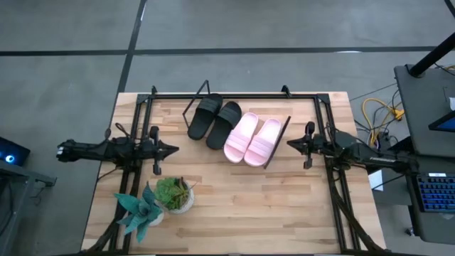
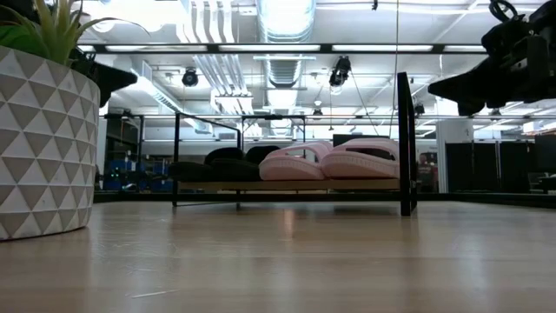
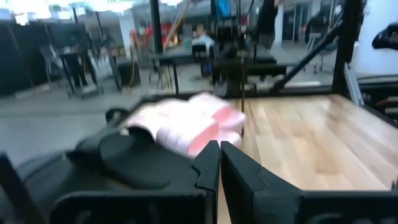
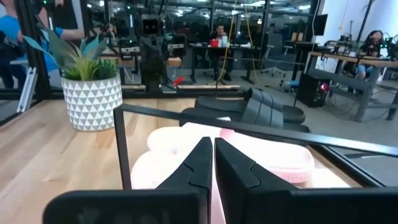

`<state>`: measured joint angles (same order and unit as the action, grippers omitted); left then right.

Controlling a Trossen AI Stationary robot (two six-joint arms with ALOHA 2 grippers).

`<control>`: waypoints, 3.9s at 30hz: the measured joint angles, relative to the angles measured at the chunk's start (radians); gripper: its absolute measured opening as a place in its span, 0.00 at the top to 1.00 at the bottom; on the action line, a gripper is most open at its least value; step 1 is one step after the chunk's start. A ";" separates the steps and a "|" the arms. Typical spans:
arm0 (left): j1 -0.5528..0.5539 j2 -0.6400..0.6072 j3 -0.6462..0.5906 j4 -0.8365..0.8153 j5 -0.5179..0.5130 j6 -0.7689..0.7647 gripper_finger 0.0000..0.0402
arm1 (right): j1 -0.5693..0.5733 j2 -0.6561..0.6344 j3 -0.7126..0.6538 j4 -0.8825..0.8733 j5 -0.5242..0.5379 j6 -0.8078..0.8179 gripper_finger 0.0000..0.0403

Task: Pick and place slides into the shelf
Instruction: Return to Home Position

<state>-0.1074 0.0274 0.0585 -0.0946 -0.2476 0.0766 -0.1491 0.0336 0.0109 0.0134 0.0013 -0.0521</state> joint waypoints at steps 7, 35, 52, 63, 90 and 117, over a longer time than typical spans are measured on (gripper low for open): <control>0.000 0.003 -0.031 0.087 0.065 0.037 1.00 | 0.000 -0.034 0.000 0.006 0.000 0.007 0.98; 0.001 0.047 -0.052 0.133 0.097 0.008 1.00 | 0.000 -0.018 0.000 0.017 -0.113 0.078 0.98; 0.001 0.064 -0.053 0.140 0.093 0.009 1.00 | 0.000 -0.018 0.000 0.017 -0.105 0.078 0.98; 0.001 0.064 -0.053 0.143 0.094 0.009 1.00 | 0.000 -0.018 0.000 0.017 -0.105 0.078 0.98; 0.001 0.064 -0.053 0.147 0.097 0.009 1.00 | 0.000 -0.018 0.000 0.017 -0.105 0.078 0.98; 0.001 0.064 -0.053 0.147 0.097 0.009 1.00 | 0.000 -0.018 0.000 0.018 -0.105 0.078 0.98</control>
<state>-0.1066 0.0910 0.0051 0.0522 -0.1509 0.0856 -0.1487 0.0158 0.0109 0.0309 -0.1041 0.0261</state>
